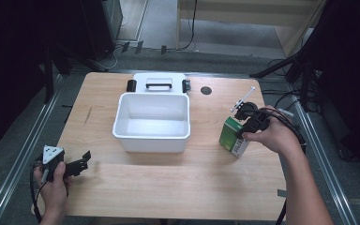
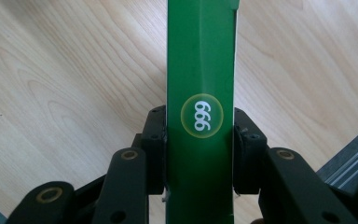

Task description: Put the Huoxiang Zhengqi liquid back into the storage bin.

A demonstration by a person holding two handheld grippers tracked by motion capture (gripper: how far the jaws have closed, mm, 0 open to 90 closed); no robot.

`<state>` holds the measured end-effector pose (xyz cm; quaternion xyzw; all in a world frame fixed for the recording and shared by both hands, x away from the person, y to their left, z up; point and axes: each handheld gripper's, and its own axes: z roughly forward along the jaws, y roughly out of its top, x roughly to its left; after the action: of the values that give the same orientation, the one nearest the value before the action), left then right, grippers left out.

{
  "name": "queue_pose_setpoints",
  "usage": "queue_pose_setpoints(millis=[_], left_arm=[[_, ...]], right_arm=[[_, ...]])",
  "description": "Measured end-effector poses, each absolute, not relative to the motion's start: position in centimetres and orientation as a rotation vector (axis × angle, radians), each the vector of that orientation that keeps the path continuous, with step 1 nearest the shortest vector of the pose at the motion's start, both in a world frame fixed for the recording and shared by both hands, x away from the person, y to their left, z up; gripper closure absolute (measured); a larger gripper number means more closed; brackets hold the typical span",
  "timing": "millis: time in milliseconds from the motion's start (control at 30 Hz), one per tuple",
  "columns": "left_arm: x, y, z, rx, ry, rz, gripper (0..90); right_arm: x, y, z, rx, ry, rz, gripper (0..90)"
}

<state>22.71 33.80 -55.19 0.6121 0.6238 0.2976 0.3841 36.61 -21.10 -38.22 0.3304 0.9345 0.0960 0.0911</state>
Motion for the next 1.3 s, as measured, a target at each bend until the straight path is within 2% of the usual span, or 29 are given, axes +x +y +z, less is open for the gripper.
queue_pose_setpoints(millis=[400,1300], left_arm=[[22.7,33.8,-55.2,1.555,1.590,0.757,0.9],[22.7,33.8,-55.2,1.560,1.588,0.757,0.9]], right_arm=[[36.3,-19.8,-35.1,0.691,2.812,0.389,64.7],[36.8,-17.3,-30.5,0.553,2.805,0.459,64.6]])
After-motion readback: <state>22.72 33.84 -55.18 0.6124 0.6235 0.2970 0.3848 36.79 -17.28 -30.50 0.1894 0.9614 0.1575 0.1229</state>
